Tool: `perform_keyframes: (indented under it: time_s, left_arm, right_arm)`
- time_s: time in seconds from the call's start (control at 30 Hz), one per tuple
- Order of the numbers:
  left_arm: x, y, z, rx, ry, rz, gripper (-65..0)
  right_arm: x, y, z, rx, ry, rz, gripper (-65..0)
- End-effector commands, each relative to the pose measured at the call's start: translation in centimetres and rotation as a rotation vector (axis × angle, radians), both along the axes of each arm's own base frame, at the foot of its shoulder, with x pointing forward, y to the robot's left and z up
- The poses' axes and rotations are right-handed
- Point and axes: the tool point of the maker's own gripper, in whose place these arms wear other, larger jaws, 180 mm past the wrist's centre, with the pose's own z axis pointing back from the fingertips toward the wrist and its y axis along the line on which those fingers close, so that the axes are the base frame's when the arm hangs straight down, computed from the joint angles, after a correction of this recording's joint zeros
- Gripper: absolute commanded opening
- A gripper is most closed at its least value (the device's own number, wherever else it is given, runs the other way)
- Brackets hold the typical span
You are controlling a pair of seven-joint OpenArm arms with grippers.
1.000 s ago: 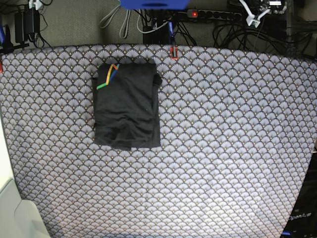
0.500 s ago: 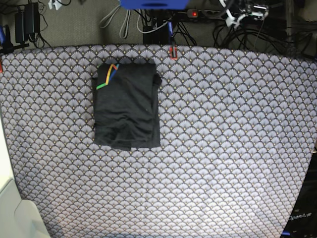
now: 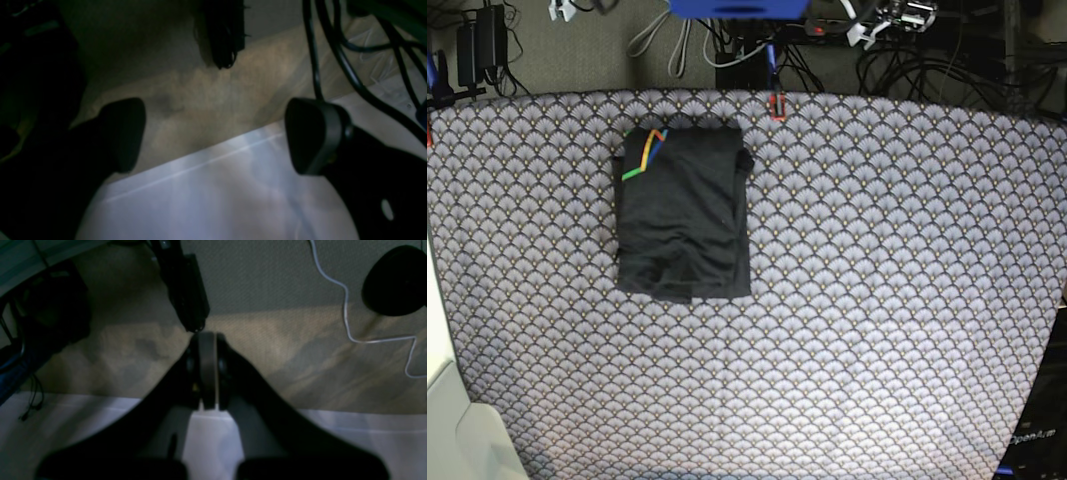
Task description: Fold the T-shirt properly
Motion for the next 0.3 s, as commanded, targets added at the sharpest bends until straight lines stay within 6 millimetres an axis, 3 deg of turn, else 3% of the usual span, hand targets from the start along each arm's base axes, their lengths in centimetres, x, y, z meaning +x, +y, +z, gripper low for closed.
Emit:
perform_keyframes:
  time_s: [0.0, 0.03, 0.07, 0.2, 0.27]
  left_arm:
    - [0.3, 0.1, 0.0, -0.004, -0.007, -0.007, 0.0]
    - [0.4, 0.1, 0.0, -0.004, -0.012, -0.007, 0.0]
    - [0.6, 0.1, 0.0, -0.005, -0.015, -0.004, -4.1]
    - [0.9, 0.2, 0.0, 0.006, -0.022, 0.011, -42.5]
    - [0.9, 0.3, 0.0, 0.008, -0.023, 0.021, -57.3]
  right_arm:
    - [-0.1, -0.9, 0.2, -0.012, -0.005, 0.001, -65.0]
    - [-0.1, -0.9, 0.2, -0.012, -0.005, 0.001, -65.0]
    - [0.0, -0.9, 0.2, -0.013, -0.006, 0.002, -65.0]
    - [0.7, -0.9, 0.2, -0.013, -0.018, 0.003, -65.0]
    - [1.1, -0.9, 0.1, -0.012, -0.023, 0.003, -65.0]
